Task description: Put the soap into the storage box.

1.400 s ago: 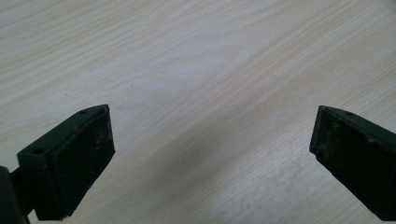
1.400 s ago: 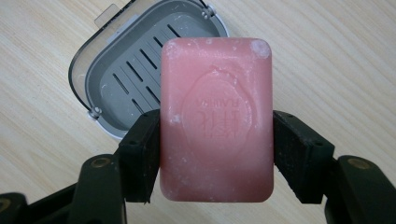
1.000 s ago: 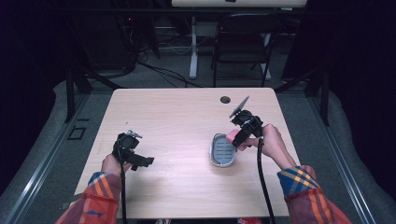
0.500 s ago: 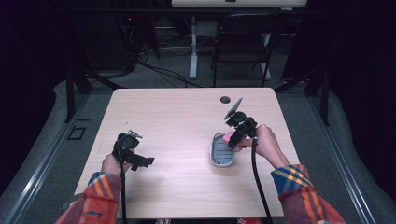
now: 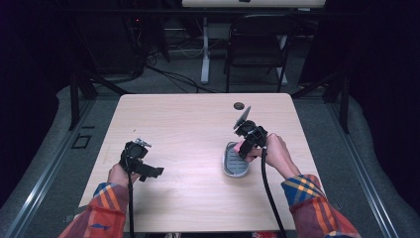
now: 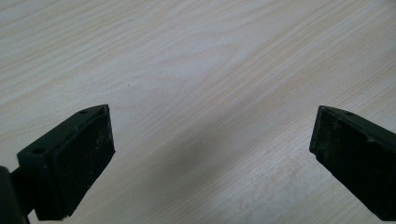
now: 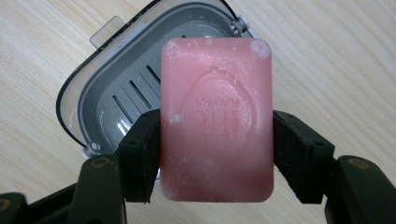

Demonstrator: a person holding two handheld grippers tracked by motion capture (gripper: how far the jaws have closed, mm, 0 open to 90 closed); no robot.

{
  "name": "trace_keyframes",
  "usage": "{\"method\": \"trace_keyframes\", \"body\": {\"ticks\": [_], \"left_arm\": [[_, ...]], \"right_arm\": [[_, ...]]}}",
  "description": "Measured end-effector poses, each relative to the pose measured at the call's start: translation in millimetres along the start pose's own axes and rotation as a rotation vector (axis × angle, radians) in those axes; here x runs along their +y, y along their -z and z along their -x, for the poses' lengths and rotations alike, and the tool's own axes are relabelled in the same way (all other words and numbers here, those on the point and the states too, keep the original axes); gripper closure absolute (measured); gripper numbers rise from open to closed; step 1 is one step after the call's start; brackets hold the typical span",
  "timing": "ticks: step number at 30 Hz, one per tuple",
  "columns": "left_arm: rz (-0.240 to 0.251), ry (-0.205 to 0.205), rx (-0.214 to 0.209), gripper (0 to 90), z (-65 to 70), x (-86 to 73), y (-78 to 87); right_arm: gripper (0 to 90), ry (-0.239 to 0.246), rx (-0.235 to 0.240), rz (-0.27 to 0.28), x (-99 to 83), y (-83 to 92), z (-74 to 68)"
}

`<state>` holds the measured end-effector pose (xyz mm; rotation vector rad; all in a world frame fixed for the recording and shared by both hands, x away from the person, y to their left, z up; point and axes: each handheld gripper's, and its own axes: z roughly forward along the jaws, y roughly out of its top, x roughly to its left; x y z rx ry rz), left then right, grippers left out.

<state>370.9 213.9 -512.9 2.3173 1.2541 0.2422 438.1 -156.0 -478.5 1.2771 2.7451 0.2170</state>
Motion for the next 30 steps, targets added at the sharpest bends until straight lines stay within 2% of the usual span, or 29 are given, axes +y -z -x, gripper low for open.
{"method": "trace_keyframes", "body": {"ticks": [3, 10, 14, 17, 18, 23, 24, 25, 28, 30], "left_arm": [[0.000, 0.000, 0.000, 0.0, 0.0, 0.0, -0.1], [-0.003, -0.001, -0.002, 0.0, -0.1, 0.0, -0.3], [-0.005, -0.002, -0.002, 0.0, -0.2, 0.0, -0.4], [-0.005, -0.003, -0.002, 0.0, -0.1, 0.0, -0.3], [-0.006, -0.002, -0.002, 0.0, 0.0, 0.0, -0.3], [-0.006, -0.004, -0.001, 0.0, 0.2, 0.0, -0.4], [-0.007, -0.004, -0.001, 0.0, 0.2, 0.0, -0.4], [-0.006, -0.003, 0.000, 0.0, 0.1, 0.0, -0.4], [-0.005, -0.003, -0.001, 0.0, -0.1, -0.1, -0.3], [-0.007, -0.003, -0.001, 0.0, 0.0, 0.0, -0.5]], "right_arm": [[36.9, -0.003, -0.007, -0.007, 1.8, -2.4, -1.5], [36.7, -0.009, 0.017, -0.021, 5.0, -8.4, -5.0], [36.3, -0.016, 0.016, -0.010, 4.2, -7.8, -5.0], [38.1, -0.037, 0.026, 0.020, 1.5, -4.2, -7.4], [38.1, -0.023, 0.030, 0.004, 0.9, -1.2, -6.7], [42.3, -0.046, 0.089, 0.016, -5.8, 1.4, -2.9], [42.3, -0.045, 0.087, 0.007, -6.6, 1.7, -2.4], [42.0, -0.044, 0.083, 0.020, -8.4, 0.0, -1.9], [40.7, -0.076, 0.055, 0.035, -12.9, -3.9, 1.2], [38.2, -0.080, 0.052, 0.023, -15.5, -7.7, 5.6]]}}
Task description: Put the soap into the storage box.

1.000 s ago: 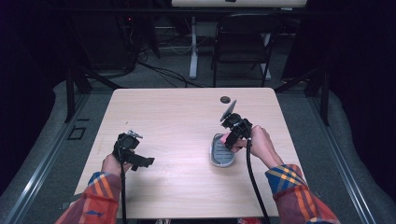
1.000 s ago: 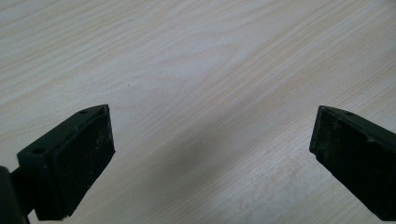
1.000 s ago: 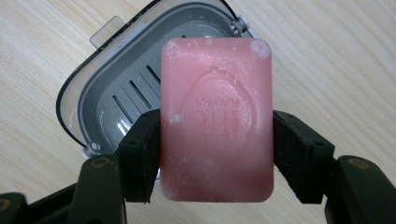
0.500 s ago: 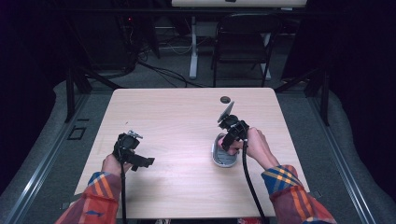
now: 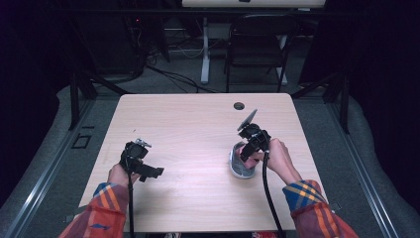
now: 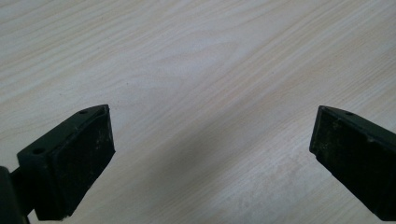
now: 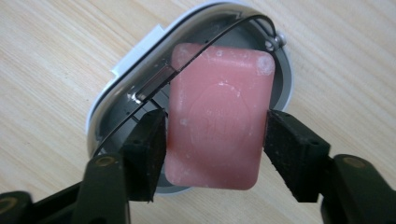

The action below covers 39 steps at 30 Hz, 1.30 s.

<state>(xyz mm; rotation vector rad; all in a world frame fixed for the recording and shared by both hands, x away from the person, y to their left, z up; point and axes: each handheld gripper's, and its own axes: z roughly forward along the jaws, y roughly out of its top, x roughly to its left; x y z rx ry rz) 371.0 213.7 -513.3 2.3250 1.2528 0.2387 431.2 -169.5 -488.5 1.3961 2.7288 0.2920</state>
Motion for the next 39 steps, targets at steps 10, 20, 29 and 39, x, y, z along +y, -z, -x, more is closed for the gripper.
{"method": "trace_keyframes", "body": {"ticks": [10, 20, 29, 39], "left_arm": [[0.000, 0.000, 0.003, 0.0, 0.3, 0.1, -0.4], [-0.001, -0.003, 0.002, 0.0, 0.3, 0.1, -0.4], [-0.003, -0.002, -0.001, 0.0, 0.5, 0.1, -0.5], [-0.001, -0.004, 0.001, 0.0, 0.4, 0.0, -0.2]], "right_arm": [[37.6, -0.064, 0.081, 0.012, -6.9, -5.8, 6.2], [42.2, -0.065, 0.142, 0.023, -7.4, 3.7, 2.1], [48.8, -0.037, 0.180, 0.020, -8.9, 5.9, -5.5], [46.5, 0.008, 0.144, 0.049, -12.4, 17.2, -8.5]]}}
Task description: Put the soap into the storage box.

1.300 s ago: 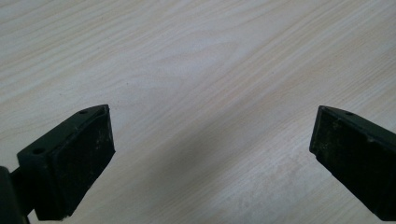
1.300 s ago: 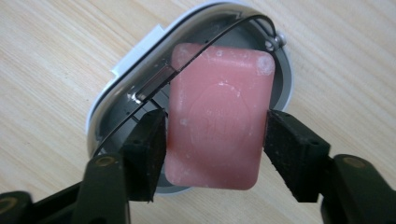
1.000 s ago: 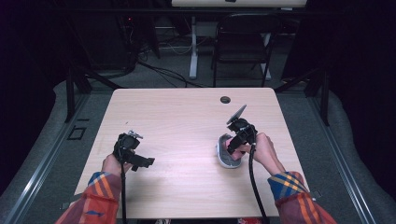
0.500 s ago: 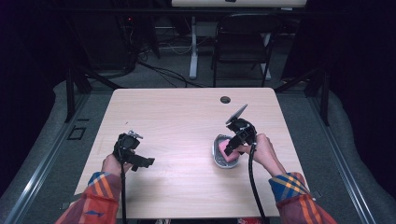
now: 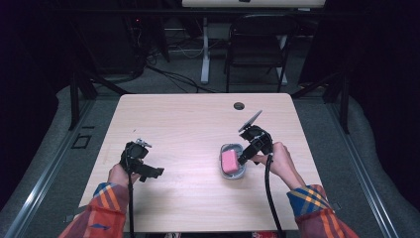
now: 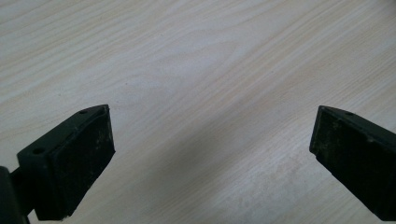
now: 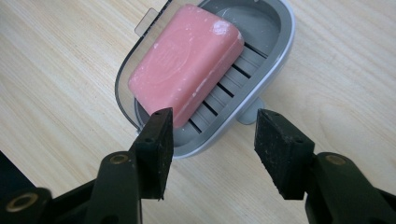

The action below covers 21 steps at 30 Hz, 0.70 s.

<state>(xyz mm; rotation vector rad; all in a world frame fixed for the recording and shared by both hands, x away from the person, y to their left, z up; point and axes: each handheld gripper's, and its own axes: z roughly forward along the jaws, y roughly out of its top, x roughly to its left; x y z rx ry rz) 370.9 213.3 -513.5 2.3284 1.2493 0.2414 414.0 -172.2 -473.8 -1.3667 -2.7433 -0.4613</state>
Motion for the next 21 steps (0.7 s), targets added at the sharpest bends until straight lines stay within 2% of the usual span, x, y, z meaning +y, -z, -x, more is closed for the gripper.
{"method": "trace_keyframes", "body": {"ticks": [2, 3, 7, 8, 9, 10, 16, 18, 21], "left_arm": [[0.001, 0.000, 0.000, 0.0, 0.1, 0.0, 0.1], [0.000, 0.000, -0.001, 0.0, 0.2, 0.0, 0.2], [0.003, -0.001, -0.003, 0.0, 0.8, 0.1, 0.1], [0.003, -0.003, -0.002, 0.0, 1.0, 0.2, 0.3], [0.004, -0.003, -0.003, 0.0, 1.0, 0.2, 0.4], [0.005, -0.004, -0.003, 0.0, 1.0, 0.2, 0.4], [0.008, -0.006, -0.001, 0.0, 1.3, 0.2, 0.6], [0.007, -0.008, -0.002, 0.0, 1.5, 0.3, 0.7], [0.007, -0.009, -0.001, 0.0, 1.6, 0.4, 0.6]], "right_arm": [[44.5, -0.009, 0.000, 0.024, -2.4, 2.1, -1.9], [43.7, 0.014, -0.013, 0.014, -3.0, 4.7, -1.1], [38.5, 0.032, -0.033, 0.039, -8.6, 11.9, -2.9], [37.0, 0.037, -0.026, 0.048, -9.8, 13.1, -3.0], [33.1, 0.059, -0.047, 0.056, -13.8, 17.8, -3.2], [33.1, 0.059, -0.047, 0.056, -13.8, 17.8, -3.2], [21.0, 0.103, -0.093, 0.094, -29.6, 26.3, -3.6], [16.3, 0.120, -0.113, 0.091, -35.6, 29.4, -3.5], [14.3, 0.131, -0.139, 0.107, -45.4, 31.5, -2.9]]}}
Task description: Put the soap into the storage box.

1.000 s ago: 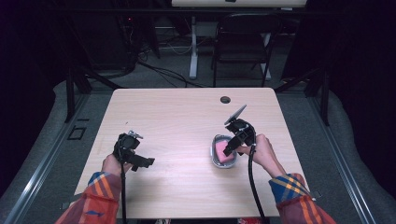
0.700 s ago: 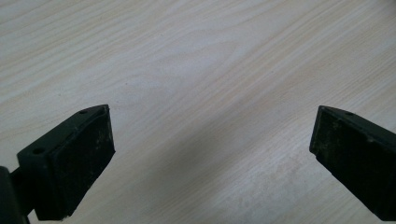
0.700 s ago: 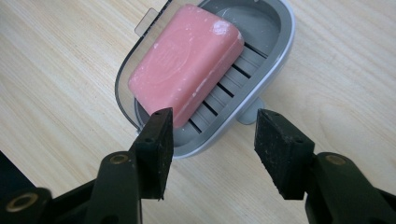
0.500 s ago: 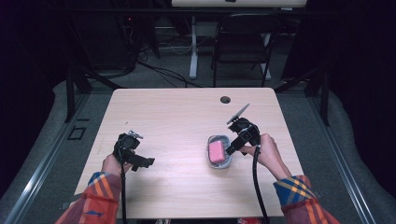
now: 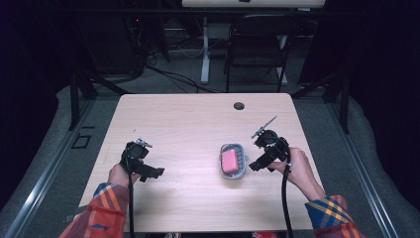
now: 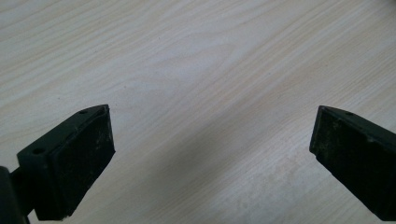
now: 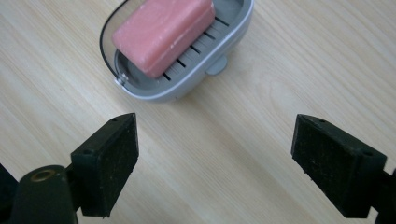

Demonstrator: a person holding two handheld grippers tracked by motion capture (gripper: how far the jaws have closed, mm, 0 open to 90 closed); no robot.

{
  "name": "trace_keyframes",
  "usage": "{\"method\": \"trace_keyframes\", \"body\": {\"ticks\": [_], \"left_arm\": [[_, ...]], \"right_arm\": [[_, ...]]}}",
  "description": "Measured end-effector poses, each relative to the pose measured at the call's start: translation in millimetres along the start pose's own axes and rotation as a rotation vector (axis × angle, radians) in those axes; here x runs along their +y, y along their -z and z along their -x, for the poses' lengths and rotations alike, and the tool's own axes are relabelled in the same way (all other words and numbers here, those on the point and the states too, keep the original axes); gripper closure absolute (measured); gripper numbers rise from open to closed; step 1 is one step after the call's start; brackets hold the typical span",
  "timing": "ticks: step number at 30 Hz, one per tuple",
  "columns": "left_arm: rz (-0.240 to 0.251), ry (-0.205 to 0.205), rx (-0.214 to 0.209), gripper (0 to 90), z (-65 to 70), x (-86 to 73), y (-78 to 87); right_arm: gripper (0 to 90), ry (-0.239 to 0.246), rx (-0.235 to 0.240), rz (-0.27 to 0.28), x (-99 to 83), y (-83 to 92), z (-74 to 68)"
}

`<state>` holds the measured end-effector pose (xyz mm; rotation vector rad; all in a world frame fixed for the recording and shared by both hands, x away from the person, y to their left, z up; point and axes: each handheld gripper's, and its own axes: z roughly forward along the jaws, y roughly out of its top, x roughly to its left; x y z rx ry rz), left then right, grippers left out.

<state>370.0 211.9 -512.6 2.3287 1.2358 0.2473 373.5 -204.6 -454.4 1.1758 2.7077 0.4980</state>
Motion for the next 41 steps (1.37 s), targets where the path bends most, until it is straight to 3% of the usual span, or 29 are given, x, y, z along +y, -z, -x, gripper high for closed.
{"method": "trace_keyframes", "body": {"ticks": [4, 16, 29, 31, 36, 37, 38, 40, 41], "left_arm": [[-0.003, -0.003, -0.001, 0.0, 0.3, 0.1, -0.2], [-0.003, -0.003, 0.002, 0.0, 0.7, 0.1, -0.6], [-0.006, -0.008, -0.001, 0.0, 1.1, 0.1, -1.3], [-0.011, -0.011, 0.001, 0.0, 1.5, 0.2, -1.8], [-0.012, -0.025, 0.005, 0.0, 3.0, 1.0, -2.2], [-0.012, -0.023, 0.005, 0.0, 3.8, 1.1, -2.3], [-0.009, -0.024, 0.004, 0.0, 4.2, 1.1, -2.4], [-0.010, -0.027, 0.004, 0.0, 4.7, 1.1, -2.5], [-0.010, -0.028, 0.005, 0.0, 5.1, 1.1, -2.8]], "right_arm": [[11.1, 0.024, -0.026, -0.013, -14.0, 4.1, 2.0], [7.7, 0.015, -0.062, -0.028, -43.5, 5.8, 11.3], [6.4, 0.007, -0.099, -0.054, -88.1, -8.5, 19.6], [6.9, -0.018, -0.098, -0.012, -98.5, -15.5, 20.4], [5.1, 0.002, -0.108, -0.117, -111.3, -40.3, 20.1], [5.5, 0.033, -0.133, -0.158, -110.4, -42.2, 20.7], [6.5, 0.050, -0.122, -0.178, -108.9, -43.8, 21.3], [7.0, 0.040, -0.134, -0.155, -109.0, -46.5, 20.9], [7.3, 0.060, -0.147, -0.176, -107.3, -45.9, 21.9]]}}
